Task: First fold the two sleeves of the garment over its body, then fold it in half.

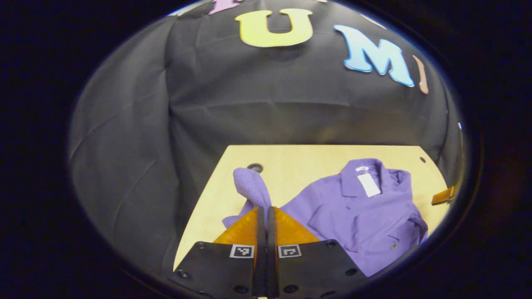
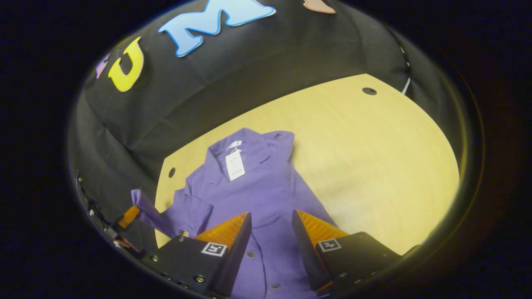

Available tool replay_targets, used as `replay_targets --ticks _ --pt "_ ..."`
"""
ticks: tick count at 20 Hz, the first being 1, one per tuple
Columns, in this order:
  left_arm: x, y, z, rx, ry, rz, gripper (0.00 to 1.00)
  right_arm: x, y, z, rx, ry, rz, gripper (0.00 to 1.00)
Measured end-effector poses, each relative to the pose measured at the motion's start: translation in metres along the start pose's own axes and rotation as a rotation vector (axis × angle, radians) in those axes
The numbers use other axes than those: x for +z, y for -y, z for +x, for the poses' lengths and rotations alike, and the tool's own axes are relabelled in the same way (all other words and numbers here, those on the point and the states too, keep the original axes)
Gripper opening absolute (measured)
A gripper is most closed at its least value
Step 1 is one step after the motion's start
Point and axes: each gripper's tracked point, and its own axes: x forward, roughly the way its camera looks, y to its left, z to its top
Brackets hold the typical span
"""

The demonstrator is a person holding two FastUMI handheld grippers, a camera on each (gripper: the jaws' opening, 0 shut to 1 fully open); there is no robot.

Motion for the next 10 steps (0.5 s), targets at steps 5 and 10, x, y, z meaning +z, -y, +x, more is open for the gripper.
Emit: replay_targets --ticks 5,10 --pt "0.049 0.103 0.006 -0.150 0.083 0.107 0.06 0.004 0.046 -0.018 -0.050 0.031 0.095 0.65" --pt "0.065 0.215 0.012 -0.311 0.133 0.248 0.06 0.012 0.091 -0.037 -0.102 0.068 0.182 0.65"
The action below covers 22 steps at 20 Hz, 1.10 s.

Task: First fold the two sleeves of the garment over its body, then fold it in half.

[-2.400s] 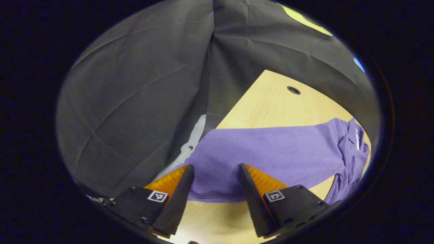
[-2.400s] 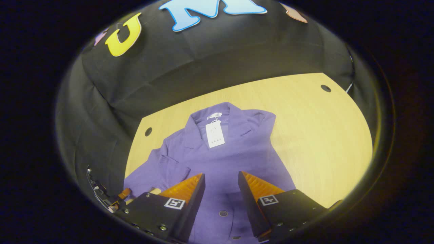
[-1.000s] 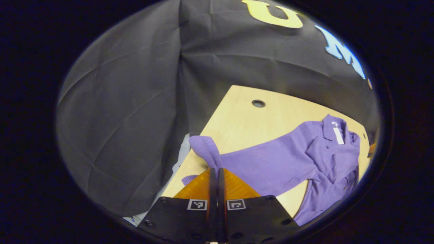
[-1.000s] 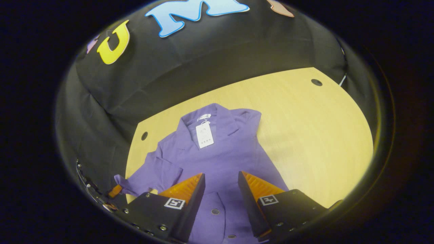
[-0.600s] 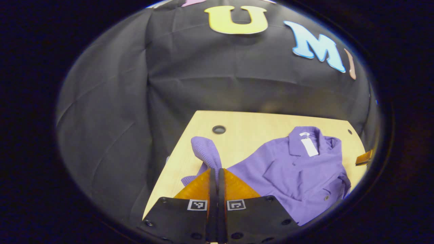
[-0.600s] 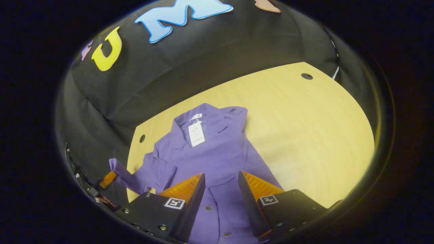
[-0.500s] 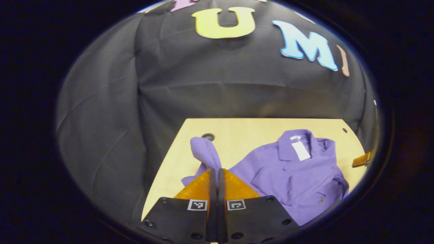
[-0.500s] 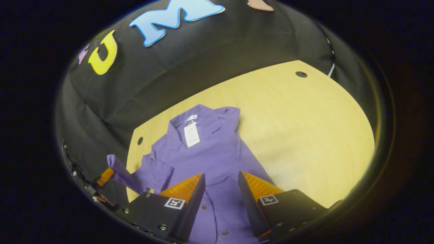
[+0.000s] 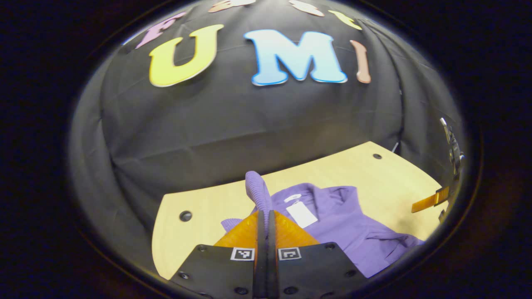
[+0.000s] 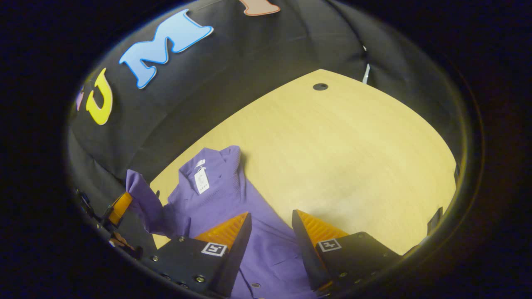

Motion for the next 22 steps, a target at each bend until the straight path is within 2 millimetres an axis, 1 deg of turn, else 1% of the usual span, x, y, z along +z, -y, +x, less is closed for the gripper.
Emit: replay_targets --ticks 2,3,5,7,10,14,17,19,21,22 --pt "0.009 0.038 0.014 -0.058 0.007 0.040 0.06 0.003 0.017 -0.003 -0.020 0.009 0.029 0.65" --pt "0.010 0.055 0.020 -0.087 0.008 0.055 0.06 0.004 0.025 -0.006 -0.028 0.012 0.043 0.65" --pt "0.013 0.086 0.029 -0.132 0.009 0.079 0.07 0.005 0.037 -0.010 -0.044 0.017 0.066 0.65" --pt "0.016 0.112 0.037 -0.170 0.010 0.095 0.07 0.005 0.051 -0.014 -0.057 0.018 0.082 0.65" --pt "0.018 0.146 0.044 -0.213 0.009 0.106 0.07 0.002 0.067 -0.018 -0.073 0.018 0.096 0.65" --pt "0.013 0.176 0.056 -0.244 0.000 0.117 0.06 0.000 0.089 -0.031 -0.091 0.024 0.122 0.65" --pt "0.004 0.189 0.066 -0.251 -0.033 0.117 0.06 -0.002 0.105 -0.038 -0.107 0.031 0.151 0.65" --pt "-0.008 0.199 0.067 -0.290 -0.074 0.105 0.06 -0.006 0.111 -0.040 -0.111 0.030 0.171 0.65" --pt "-0.011 0.211 0.065 -0.342 -0.096 0.078 0.07 -0.009 0.114 -0.042 -0.111 0.027 0.181 0.65" --pt "-0.010 0.221 0.061 -0.386 -0.098 0.061 0.25 -0.009 0.113 -0.041 -0.108 0.025 0.183 0.65"
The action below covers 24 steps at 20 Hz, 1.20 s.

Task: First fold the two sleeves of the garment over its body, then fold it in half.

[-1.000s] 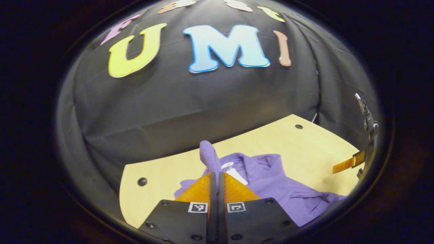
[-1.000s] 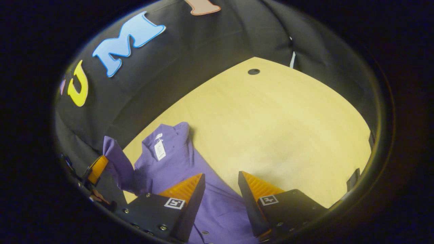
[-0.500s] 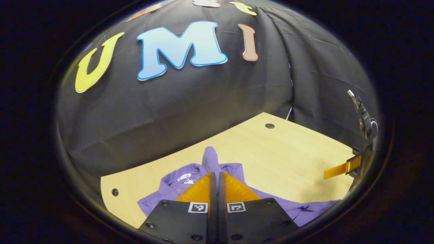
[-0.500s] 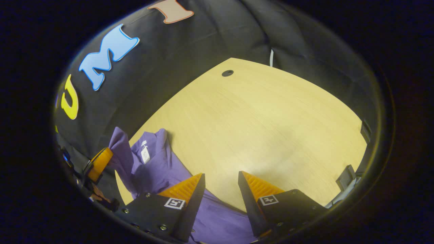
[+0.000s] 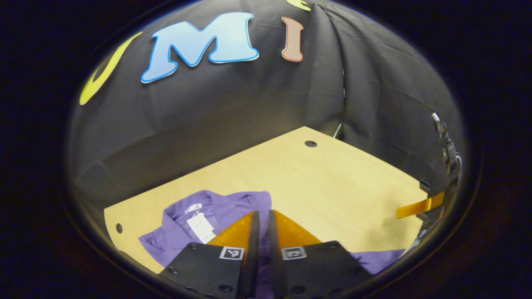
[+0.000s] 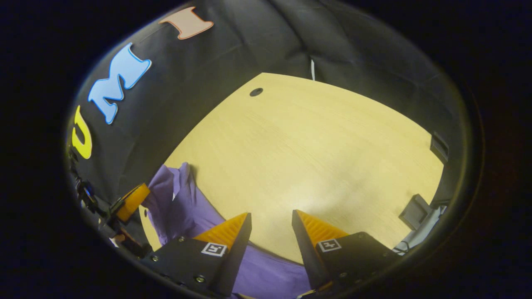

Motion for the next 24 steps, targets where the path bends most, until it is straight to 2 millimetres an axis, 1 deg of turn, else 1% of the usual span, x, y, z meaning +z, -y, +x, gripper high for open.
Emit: replay_targets --ticks 1,4,5,6,7,8,10,11,13,14,15,16,17,19,20,22,24 --pt "0.001 0.008 -0.001 -0.025 0.001 -0.005 0.43 0.001 -0.001 0.000 0.004 -0.002 -0.002 0.65" --pt "0.000 0.010 -0.002 -0.009 -0.012 0.015 0.97 0.000 -0.004 -0.001 0.018 -0.004 -0.017 0.65" --pt "-0.002 0.012 -0.001 -0.008 -0.016 0.012 0.96 0.001 -0.006 0.000 0.024 -0.004 -0.023 0.65" --pt "-0.004 0.011 -0.002 -0.004 -0.021 0.004 0.94 0.001 -0.008 -0.001 0.029 -0.004 -0.030 0.65" --pt "-0.007 0.010 -0.005 0.003 -0.029 -0.009 0.94 0.002 -0.011 0.000 0.034 -0.005 -0.036 0.65" --pt "-0.010 0.007 -0.009 0.009 -0.033 -0.030 0.97 0.001 -0.012 -0.001 0.040 -0.006 -0.041 0.65" --pt "-0.016 0.004 -0.021 0.011 -0.047 -0.092 0.98 0.000 -0.015 0.000 0.052 -0.015 -0.053 0.65" --pt "-0.024 -0.001 -0.030 0.024 -0.065 -0.122 0.95 -0.001 -0.017 0.000 0.057 -0.021 -0.062 0.65" --pt "-0.038 -0.017 -0.045 0.051 -0.083 -0.164 0.96 -0.006 -0.020 -0.001 0.073 -0.042 -0.091 0.65" --pt "-0.045 -0.025 -0.054 0.066 -0.087 -0.169 0.94 -0.012 -0.022 -0.002 0.086 -0.060 -0.115 0.65" --pt "-0.054 -0.032 -0.065 0.082 -0.095 -0.167 0.96 -0.018 -0.024 -0.003 0.104 -0.086 -0.146 0.65" --pt "-0.067 -0.040 -0.076 0.098 -0.111 -0.159 0.97 -0.027 -0.025 -0.005 0.119 -0.114 -0.182 0.65" --pt "-0.084 -0.045 -0.088 0.116 -0.135 -0.147 0.97 -0.036 -0.024 -0.005 0.128 -0.144 -0.215 0.65" --pt "-0.123 -0.053 -0.113 0.147 -0.191 -0.127 0.97 -0.053 -0.019 -0.007 0.138 -0.210 -0.269 0.65" --pt "-0.144 -0.053 -0.126 0.158 -0.220 -0.133 0.96 -0.063 -0.017 -0.007 0.146 -0.243 -0.285 0.65" --pt "-0.182 -0.046 -0.153 0.168 -0.268 -0.180 0.96 -0.082 -0.013 -0.009 0.154 -0.302 -0.313 0.65" --pt "-0.223 -0.039 -0.184 0.194 -0.314 -0.230 0.97 -0.097 -0.008 -0.013 0.152 -0.354 -0.359 0.65"
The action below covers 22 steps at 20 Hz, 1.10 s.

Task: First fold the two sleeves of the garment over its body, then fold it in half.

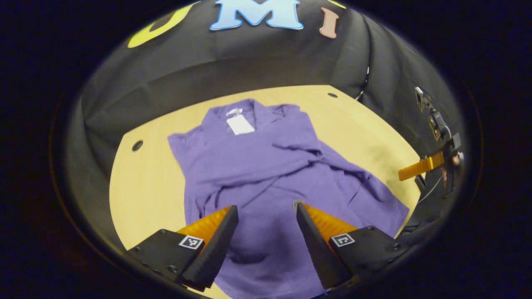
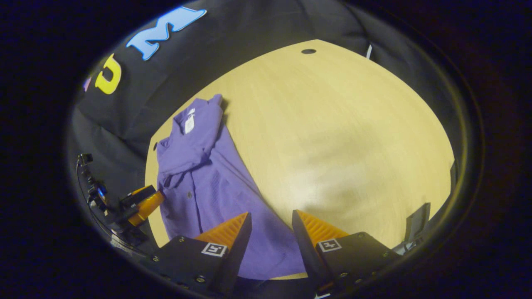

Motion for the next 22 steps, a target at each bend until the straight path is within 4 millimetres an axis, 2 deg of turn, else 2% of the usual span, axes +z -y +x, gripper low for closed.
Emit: replay_targets --ticks 3,6,8,9,12,14,15,16,17,18,20,21,22 --pt "-0.069 -0.008 -0.028 0.039 -0.081 -0.044 0.96 -0.025 -0.002 0.001 0.002 -0.083 -0.075 0.65" --pt "-0.131 -0.007 -0.053 0.067 -0.184 -0.056 0.96 -0.048 -0.001 0.002 -0.010 -0.161 -0.146 0.65" --pt "-0.163 -0.006 -0.068 0.085 -0.248 -0.060 0.96 -0.058 -0.002 0.002 -0.029 -0.204 -0.178 0.65" --pt "-0.173 -0.007 -0.073 0.096 -0.270 -0.067 0.98 -0.062 -0.001 0.003 -0.049 -0.228 -0.196 0.65" --pt "-0.196 -0.023 -0.075 0.166 -0.336 -0.095 0.97 -0.075 0.010 0.002 -0.126 -0.312 -0.290 0.65" --pt "-0.206 -0.032 -0.068 0.201 -0.363 -0.120 0.98 -0.077 0.021 0.004 -0.194 -0.349 -0.361 0.64" --pt "-0.211 -0.032 -0.066 0.209 -0.379 -0.122 0.98 -0.079 0.024 0.004 -0.219 -0.372 -0.394 0.55" --pt "-0.212 -0.027 -0.064 0.200 -0.399 -0.130 0.96 -0.081 0.025 0.002 -0.240 -0.394 -0.424 0.64" --pt "-0.206 -0.029 -0.058 0.211 -0.395 -0.124 0.99 -0.078 0.027 -0.001 -0.272 -0.395 -0.461 0.65" --pt "-0.208 -0.026 -0.059 0.214 -0.407 -0.127 0.93 -0.077 0.028 0.000 -0.291 -0.393 -0.486 0.65" --pt "-0.207 -0.026 -0.057 0.213 -0.429 -0.147 0.94 -0.079 0.031 0.001 -0.334 -0.421 -0.520 0.63" --pt "-0.206 -0.026 -0.057 0.205 -0.440 -0.163 0.95 -0.078 0.031 0.000 -0.350 -0.443 -0.526 0.56" --pt "-0.207 -0.025 -0.056 0.195 -0.453 -0.187 0.95 -0.078 0.030 0.001 -0.364 -0.460 -0.520 0.56"
